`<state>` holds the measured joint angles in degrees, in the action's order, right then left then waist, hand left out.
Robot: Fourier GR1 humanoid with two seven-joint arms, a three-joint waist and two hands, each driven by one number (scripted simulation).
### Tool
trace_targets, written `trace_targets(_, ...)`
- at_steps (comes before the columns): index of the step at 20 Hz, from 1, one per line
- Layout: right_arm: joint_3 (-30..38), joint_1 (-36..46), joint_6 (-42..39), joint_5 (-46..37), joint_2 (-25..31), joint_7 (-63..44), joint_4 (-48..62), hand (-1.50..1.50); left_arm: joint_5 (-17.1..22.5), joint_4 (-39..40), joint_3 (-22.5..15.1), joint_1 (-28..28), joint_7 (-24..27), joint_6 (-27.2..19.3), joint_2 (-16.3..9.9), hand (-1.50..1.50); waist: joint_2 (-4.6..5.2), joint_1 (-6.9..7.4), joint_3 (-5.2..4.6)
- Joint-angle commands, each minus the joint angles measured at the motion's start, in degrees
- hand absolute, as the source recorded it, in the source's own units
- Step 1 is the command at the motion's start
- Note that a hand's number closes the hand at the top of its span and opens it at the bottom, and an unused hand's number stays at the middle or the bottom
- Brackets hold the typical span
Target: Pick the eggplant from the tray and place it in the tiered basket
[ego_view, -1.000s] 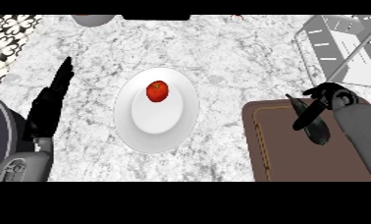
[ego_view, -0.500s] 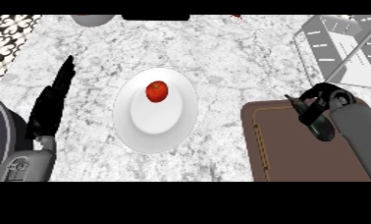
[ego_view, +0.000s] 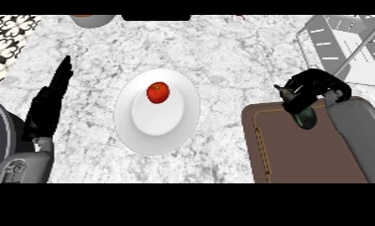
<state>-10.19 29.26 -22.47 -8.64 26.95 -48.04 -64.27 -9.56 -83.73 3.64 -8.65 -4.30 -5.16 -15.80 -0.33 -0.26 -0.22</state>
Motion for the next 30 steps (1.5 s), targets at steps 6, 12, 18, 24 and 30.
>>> trace_targets(6,3.0,-0.4,14.5,-2.4,-4.5,17.2,-21.8,1.5,1.1,-0.3,0.7,3.2,1.4,1.2,-0.3,0.0,-0.55,-1.22,0.24)
trace_targets(12,11.8,-0.5,21.5,-5.0,0.8,17.6,-32.7,1.5,-0.2,-0.3,0.8,2.1,1.2,-0.4,0.3,0.0,-0.18,-1.17,0.21)
trace_targets(18,21.5,-1.7,20.7,-3.7,7.3,16.7,-36.2,1.5,0.2,1.1,0.6,-0.1,0.3,0.6,1.0,0.0,0.18,-0.57,0.2)
trace_targets(24,23.8,3.3,14.0,-5.6,14.4,16.4,-29.8,1.5,0.0,1.4,1.0,-1.9,-0.4,2.3,0.3,0.0,0.28,0.17,0.2)
trace_targets(30,28.7,14.9,9.2,-0.8,18.9,30.4,-5.3,1.5,-2.5,1.5,-0.6,-1.0,1.5,0.1,2.5,0.0,0.6,1.26,0.22)
